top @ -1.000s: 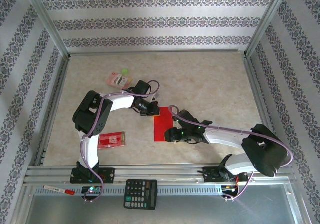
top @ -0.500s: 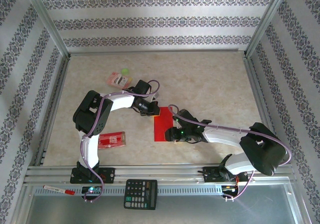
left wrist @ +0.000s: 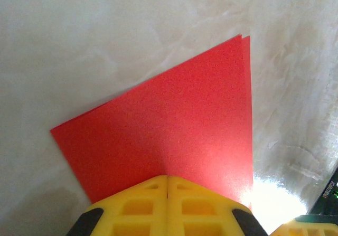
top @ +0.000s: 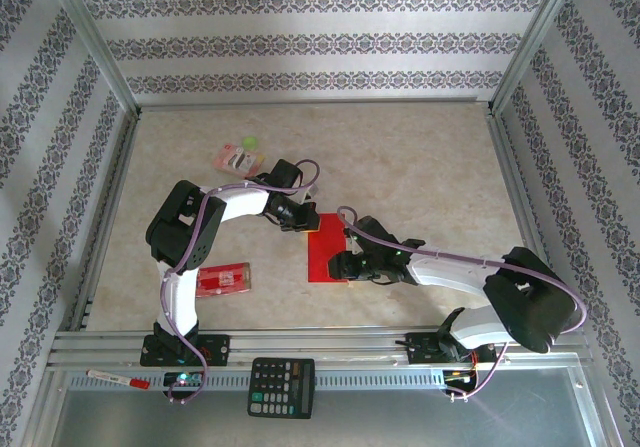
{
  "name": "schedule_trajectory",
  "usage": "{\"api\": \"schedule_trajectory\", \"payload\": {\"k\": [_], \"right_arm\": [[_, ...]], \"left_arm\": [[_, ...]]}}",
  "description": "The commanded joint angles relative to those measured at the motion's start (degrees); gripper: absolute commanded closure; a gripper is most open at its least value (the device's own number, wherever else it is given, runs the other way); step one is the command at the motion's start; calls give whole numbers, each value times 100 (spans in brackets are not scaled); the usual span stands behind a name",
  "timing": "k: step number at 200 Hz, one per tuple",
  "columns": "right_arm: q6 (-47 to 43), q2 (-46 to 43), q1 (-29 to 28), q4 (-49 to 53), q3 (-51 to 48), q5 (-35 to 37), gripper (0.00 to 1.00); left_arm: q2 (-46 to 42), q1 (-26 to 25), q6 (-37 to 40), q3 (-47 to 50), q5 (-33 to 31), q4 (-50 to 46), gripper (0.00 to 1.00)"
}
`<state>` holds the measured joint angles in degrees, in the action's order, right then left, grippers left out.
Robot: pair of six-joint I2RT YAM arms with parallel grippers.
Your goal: Fold a paper plane with a square sheet of paper (pick it up from the middle)
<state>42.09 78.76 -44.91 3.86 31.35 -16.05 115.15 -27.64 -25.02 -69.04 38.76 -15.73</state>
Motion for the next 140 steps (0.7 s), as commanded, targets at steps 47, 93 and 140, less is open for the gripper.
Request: {"api": "schedule_trajectory", "payload": {"k": [47, 93, 140], "right_arm": [[62, 238, -130, -122, -77, 59, 53], [45, 437, -133, -170, -16, 131, 53], [160, 571, -93, -850, 46, -18, 50]], "left_arm": [[218, 60, 155, -31, -256, -414, 100], [227, 65, 155, -24, -259, -405, 100], [236, 69, 163, -11, -250, -409, 100]]}}
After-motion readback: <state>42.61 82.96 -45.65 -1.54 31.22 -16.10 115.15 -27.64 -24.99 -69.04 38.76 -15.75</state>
